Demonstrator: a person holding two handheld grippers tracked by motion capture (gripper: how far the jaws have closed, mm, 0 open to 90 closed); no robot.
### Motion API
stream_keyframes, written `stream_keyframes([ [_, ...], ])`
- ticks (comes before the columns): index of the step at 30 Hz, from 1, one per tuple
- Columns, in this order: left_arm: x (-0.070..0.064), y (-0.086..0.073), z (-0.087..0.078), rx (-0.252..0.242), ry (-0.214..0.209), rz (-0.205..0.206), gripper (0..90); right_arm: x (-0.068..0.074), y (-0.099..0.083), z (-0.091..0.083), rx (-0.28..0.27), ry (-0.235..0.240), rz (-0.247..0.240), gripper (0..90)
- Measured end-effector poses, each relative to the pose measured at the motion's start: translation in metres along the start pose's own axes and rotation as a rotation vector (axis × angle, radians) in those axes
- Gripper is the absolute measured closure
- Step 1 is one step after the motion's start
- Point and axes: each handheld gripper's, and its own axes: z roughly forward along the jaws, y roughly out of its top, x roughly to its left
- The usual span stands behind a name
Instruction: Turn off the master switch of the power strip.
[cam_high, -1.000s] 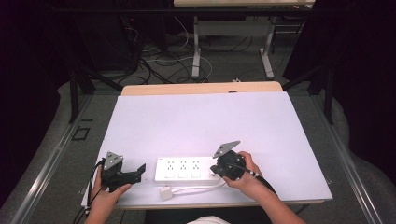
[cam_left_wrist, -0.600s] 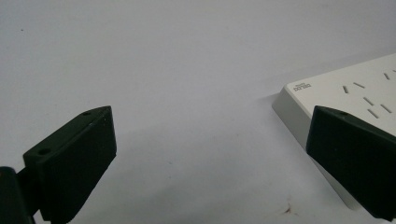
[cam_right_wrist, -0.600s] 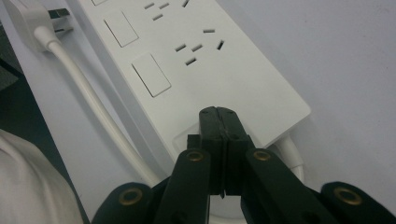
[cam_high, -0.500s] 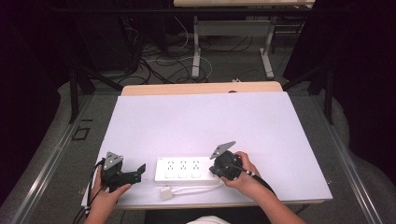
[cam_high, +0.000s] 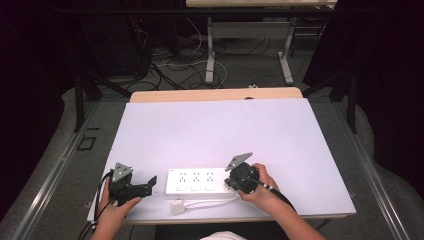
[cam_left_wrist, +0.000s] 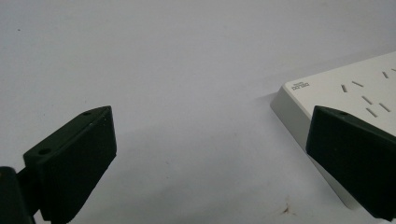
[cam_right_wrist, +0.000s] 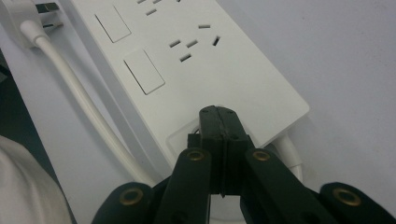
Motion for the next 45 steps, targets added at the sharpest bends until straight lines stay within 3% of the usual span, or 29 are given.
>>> stream_keyframes([
  [3,0.0,0.0,0.0,-0.009,0.003,-0.002,1.9,0.0,-0.001,0.0,-0.009,0.002,-0.006,90.0],
  [7,0.001,-0.001,0.0,-0.008,0.004,-0.011,1.9,-0.005,-0.003,-0.004,-0.025,0.059,0.075,90.0],
  [13,0.001,0.0,0.0,-0.008,0.004,-0.007,1.9,-0.005,-0.003,-0.003,-0.032,0.036,0.074,90.0],
  [21,0.002,0.0,-0.001,-0.003,0.001,-0.01,2.0,-0.004,-0.002,-0.003,-0.035,0.038,0.041,87.0],
  [32,0.002,-0.001,0.0,-0.007,0.003,-0.012,2.0,-0.006,-0.005,-0.005,-0.045,0.039,0.053,79.6],
  [33,0.002,-0.001,0.0,-0.007,0.002,-0.013,2.0,-0.005,-0.005,-0.005,-0.04,0.042,0.073,78.9],
  [45,0.002,0.0,-0.001,-0.007,0.003,-0.009,2.0,-0.009,-0.008,-0.011,-0.078,0.033,0.085,69.4],
])
